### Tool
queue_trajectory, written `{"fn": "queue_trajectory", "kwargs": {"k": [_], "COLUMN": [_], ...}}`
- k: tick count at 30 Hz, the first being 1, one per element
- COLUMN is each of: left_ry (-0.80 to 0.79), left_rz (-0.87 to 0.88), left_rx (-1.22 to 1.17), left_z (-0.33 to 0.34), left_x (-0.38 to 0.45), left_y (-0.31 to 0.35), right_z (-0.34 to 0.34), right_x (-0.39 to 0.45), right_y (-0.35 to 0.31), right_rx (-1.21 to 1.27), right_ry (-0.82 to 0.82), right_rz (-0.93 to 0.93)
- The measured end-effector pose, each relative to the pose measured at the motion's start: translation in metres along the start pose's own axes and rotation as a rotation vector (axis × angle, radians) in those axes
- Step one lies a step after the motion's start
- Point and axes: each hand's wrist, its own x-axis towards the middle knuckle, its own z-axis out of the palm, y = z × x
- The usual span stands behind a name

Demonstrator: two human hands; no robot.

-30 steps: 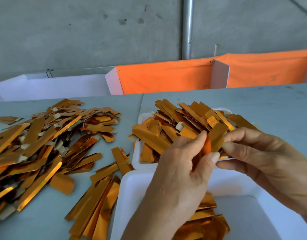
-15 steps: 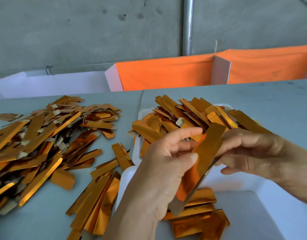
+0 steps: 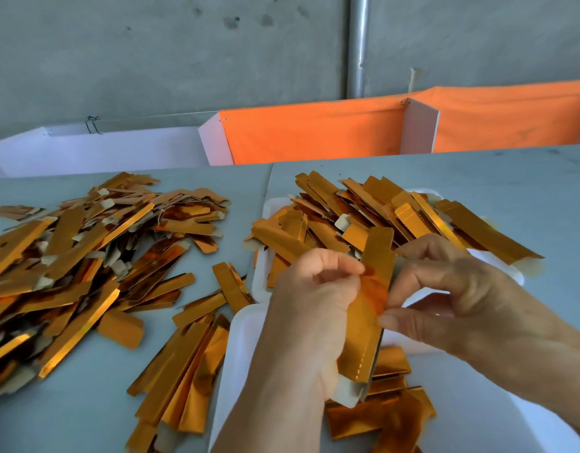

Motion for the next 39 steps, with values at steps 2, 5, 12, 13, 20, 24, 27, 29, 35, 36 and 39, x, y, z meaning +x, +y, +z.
{"fn": "queue_trajectory", "kwargs": {"k": [2,5,12,13,20,24,27,29,35,36,39], "left_ry": [-0.020,-0.037,0.008,0.022,0.071,0.083,0.092,0.102,0.059,0.059,0.052], "left_rz": [0.001,-0.012,-0.032,-0.020,0.099,0.252,0.379,0.458,0.545,0.565,0.614], "left_rx": [0.012,-0.003,-0.093,-0.089,0.021,0.268,0.432,0.499,0.552,0.568,0.631], "left_z": [0.001,0.005,0.008,0.008,0.004,0.006,0.010,0.012,0.017,0.017,0.017], "left_x": [-0.001,-0.003,-0.002,-0.001,-0.001,-0.004,-0.005,-0.006,-0.011,-0.011,-0.011], "left_y": [0.001,0.002,0.000,-0.001,0.003,0.005,0.005,0.005,0.004,0.004,0.002], "right_z": [0.001,0.000,0.000,-0.001,-0.003,-0.001,0.000,0.001,0.007,0.008,0.008], "right_x": [0.001,0.002,0.004,0.004,0.005,0.004,0.005,0.006,0.010,0.010,0.011], "right_y": [-0.001,0.000,0.010,0.011,0.007,0.003,0.000,0.000,0.001,0.002,0.002], "right_rx": [-0.026,0.043,0.260,0.264,0.341,0.403,0.488,0.501,0.561,0.570,0.566], "right_ry": [0.004,0.011,0.002,0.008,0.065,0.140,0.213,0.261,0.239,0.250,0.284], "right_rz": [-0.036,-0.028,-0.062,-0.076,0.028,0.069,0.039,0.016,0.015,0.016,0.007]}}
